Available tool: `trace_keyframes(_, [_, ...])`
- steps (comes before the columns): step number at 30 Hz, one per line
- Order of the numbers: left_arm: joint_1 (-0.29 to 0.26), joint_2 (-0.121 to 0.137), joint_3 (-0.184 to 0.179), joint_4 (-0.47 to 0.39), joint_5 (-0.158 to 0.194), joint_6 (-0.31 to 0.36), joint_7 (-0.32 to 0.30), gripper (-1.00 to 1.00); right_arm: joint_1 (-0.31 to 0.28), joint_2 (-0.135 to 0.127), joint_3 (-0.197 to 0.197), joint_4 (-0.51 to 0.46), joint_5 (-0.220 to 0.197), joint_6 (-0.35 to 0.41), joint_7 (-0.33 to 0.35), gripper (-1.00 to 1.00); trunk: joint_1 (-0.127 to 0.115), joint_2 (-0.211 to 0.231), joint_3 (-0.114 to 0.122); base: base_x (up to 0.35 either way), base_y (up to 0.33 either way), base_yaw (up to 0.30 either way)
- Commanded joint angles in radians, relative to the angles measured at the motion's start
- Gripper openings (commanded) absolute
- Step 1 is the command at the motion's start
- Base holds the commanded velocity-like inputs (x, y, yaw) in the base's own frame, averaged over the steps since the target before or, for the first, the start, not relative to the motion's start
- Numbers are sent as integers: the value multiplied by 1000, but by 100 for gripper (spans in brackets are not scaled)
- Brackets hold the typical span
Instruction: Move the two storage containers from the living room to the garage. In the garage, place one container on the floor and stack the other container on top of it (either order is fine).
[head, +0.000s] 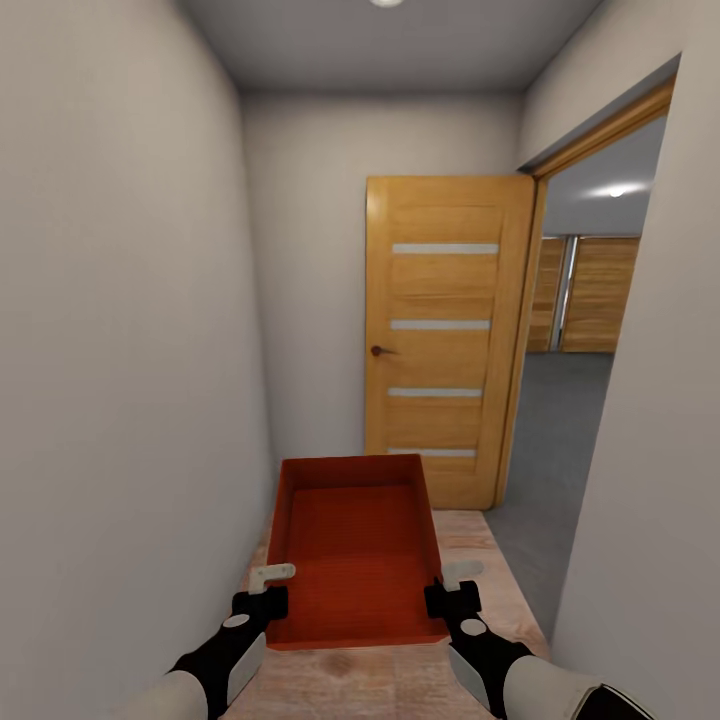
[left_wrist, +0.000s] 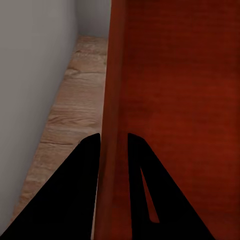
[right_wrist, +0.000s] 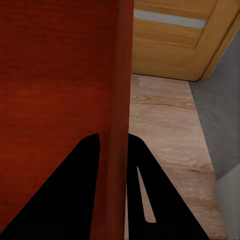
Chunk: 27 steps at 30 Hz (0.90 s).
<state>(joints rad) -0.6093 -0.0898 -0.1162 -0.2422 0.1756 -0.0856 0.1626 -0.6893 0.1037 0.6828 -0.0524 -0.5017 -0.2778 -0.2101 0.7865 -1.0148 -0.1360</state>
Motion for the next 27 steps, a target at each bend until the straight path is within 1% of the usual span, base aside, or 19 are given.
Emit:
trace_keyframes(1, [0, 10, -20, -2, -5, -19, 34, -100, -1, 1, -77, -1, -5, 5, 3, -100, 1, -1, -1, 323, 0, 0])
trace_keyframes(24, [0, 10, -20, -2, -7, -20, 34, -100, -1, 1, -77, -2, -5, 5, 3, -100, 1, -1, -1, 323, 0, 0])
trace_keyframes(27, [-1, 10, -20, -3, -7, -25, 34, -100, -1, 1, -77, -2, -5, 5, 3, -100, 1, -1, -1, 215, 0, 0])
